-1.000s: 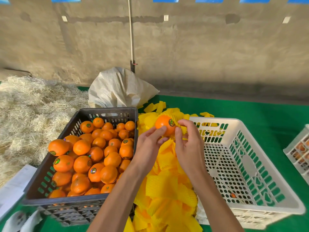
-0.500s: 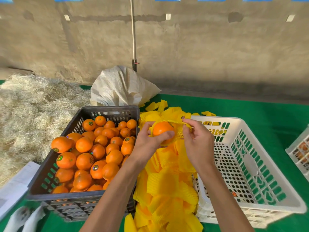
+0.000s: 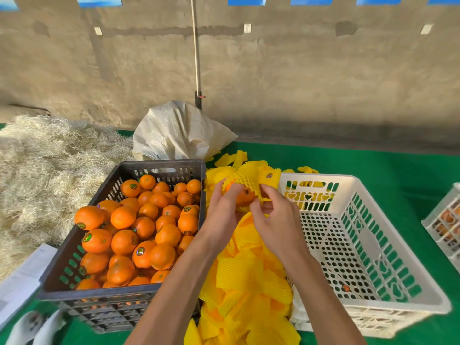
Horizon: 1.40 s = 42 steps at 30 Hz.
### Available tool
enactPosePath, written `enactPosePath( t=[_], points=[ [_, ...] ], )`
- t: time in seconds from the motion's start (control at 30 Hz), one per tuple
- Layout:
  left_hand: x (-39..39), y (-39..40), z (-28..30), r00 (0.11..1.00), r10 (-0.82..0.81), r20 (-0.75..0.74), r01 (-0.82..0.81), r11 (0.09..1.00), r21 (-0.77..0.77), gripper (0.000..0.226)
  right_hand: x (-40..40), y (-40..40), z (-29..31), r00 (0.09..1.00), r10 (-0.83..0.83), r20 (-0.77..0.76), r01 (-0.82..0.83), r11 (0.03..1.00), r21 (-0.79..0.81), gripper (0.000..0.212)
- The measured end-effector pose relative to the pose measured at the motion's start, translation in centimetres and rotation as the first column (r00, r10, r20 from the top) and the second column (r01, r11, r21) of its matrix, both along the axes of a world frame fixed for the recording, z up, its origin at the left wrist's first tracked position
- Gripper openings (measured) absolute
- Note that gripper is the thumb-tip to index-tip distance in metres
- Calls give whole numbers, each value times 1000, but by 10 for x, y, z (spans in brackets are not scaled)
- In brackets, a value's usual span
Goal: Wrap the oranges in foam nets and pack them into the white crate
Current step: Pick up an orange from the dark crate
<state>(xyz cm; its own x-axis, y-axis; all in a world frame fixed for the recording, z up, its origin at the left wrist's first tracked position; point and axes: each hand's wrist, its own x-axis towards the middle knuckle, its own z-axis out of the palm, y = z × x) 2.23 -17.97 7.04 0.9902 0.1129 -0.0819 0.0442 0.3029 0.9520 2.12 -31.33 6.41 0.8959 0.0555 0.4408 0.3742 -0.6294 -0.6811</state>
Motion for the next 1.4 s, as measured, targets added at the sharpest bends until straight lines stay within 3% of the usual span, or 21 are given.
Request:
enactPosePath(
  t=[0.13, 0.2, 0.3, 0.43, 0.5, 0.67, 0.73, 0.83, 0.9, 1.03, 1.1, 1.17, 1.3, 1.33, 1.4],
  points=[
    [-1, -4, -7, 1000, -12, 10, 12, 1000, 18, 80, 3, -5, -4, 998, -29, 54, 31, 999, -44, 36],
    [-1, -7, -9, 998, 50, 25, -53, 993, 104, 89, 5, -9, -3, 996, -49, 70, 50, 999, -12, 29],
    [3, -9, -14, 980, 174, 94, -193, 949, 251, 80, 3, -14, -2, 996, -31, 84, 26, 998, 58, 30],
    [8, -19, -21, 954, 241, 179, -295, 866, 405, 77, -3, -13, -3, 989, -46, 141, 45, 999, 14, 30],
    [10, -22, -21, 942, 240, 236, -325, 832, 450, 77, -2, -18, -4, 997, -49, 67, 42, 994, 99, 33],
    [13, -36, -22, 936, 100, 337, -298, 733, 612, 77, 8, -33, -5, 980, -22, -197, 83, 948, 307, 74],
    [13, -47, -23, 938, 0, 347, -242, 717, 653, 78, 18, -41, -8, 972, -49, -229, 127, 932, 340, 73],
    [16, -55, -22, 947, -154, 282, -65, 768, 637, 82, 34, -65, -16, 950, -109, -291, 222, 893, 392, 73],
    [19, -52, -21, 955, -168, 246, -24, 780, 625, 79, 43, -85, -28, 929, -200, -311, 302, 896, 324, 75],
    [24, -33, -26, 984, -73, 164, -60, 728, 682, 64, 60, -122, -73, 853, -392, -343, 371, 920, -129, 77],
    [25, -21, -33, 988, -71, 136, -55, 664, 746, 53, 67, -136, -99, 794, -411, -448, 279, 901, -333, 79],
    [23, -12, -41, 984, -101, 145, -64, 562, 825, 45, 70, -145, -124, 715, -400, -573, 142, 886, -441, 78],
    [17, 3, -56, 964, -57, 262, -255, 107, 961, 46, 63, -152, -165, 551, -385, -740, -68, 863, -500, 71],
    [17, 8, -59, 960, -31, 279, -277, 50, 960, 50, 61, -154, -171, 522, -392, -758, -102, 853, -512, 69],
    [20, 19, -63, 968, 29, 251, -252, 41, 967, 57, 60, -155, -177, 479, -391, -785, -131, 853, -505, 64]
  ],
)
